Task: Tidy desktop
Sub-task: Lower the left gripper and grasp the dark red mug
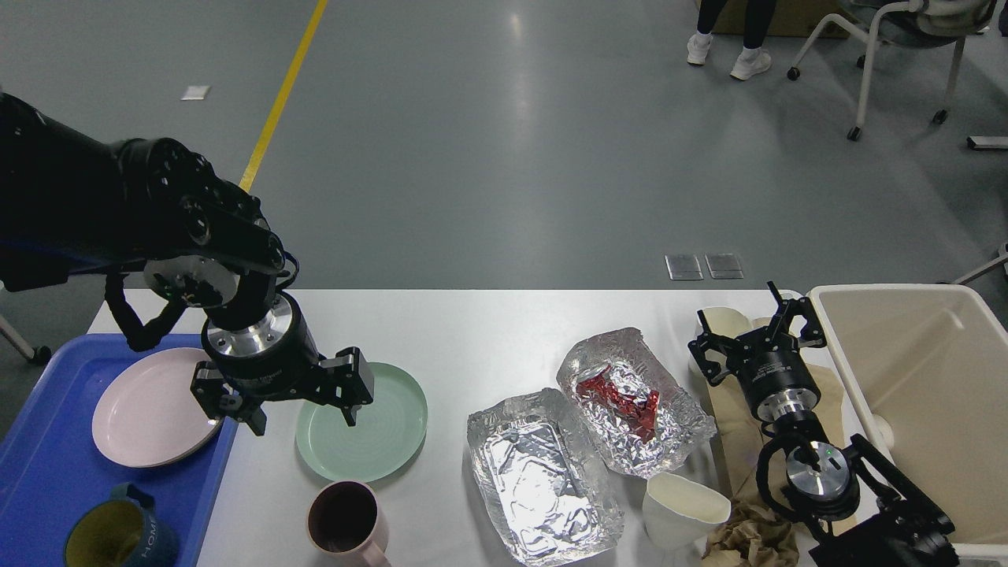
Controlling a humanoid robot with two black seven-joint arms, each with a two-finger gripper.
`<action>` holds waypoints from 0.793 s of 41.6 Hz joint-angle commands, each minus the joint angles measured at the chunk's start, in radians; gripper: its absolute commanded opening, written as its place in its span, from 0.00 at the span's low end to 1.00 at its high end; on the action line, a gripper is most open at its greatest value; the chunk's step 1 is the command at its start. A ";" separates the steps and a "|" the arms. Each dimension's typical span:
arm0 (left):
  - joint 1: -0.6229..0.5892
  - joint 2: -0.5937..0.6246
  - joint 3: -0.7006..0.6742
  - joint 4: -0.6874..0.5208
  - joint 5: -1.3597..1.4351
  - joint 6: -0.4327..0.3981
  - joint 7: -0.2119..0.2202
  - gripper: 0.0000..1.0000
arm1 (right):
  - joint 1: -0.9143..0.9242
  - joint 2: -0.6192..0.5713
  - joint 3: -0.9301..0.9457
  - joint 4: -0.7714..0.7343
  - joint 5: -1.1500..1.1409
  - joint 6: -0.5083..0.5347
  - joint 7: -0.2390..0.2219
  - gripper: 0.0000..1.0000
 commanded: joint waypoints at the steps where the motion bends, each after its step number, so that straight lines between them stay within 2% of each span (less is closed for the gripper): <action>1: 0.083 -0.020 -0.002 0.000 0.041 0.054 0.000 0.94 | 0.000 0.000 0.000 0.000 0.000 -0.001 0.000 1.00; 22: 0.369 -0.030 -0.038 0.020 0.150 0.370 -0.003 0.91 | 0.000 0.000 0.000 0.000 0.000 0.001 0.000 1.00; 25: 0.388 -0.031 -0.043 0.033 0.150 0.398 -0.005 0.90 | 0.000 0.000 0.000 0.000 0.000 -0.001 0.000 1.00; 33: 0.421 -0.033 -0.061 0.061 0.150 0.406 -0.005 0.87 | 0.000 0.000 0.001 0.000 0.000 0.001 0.000 1.00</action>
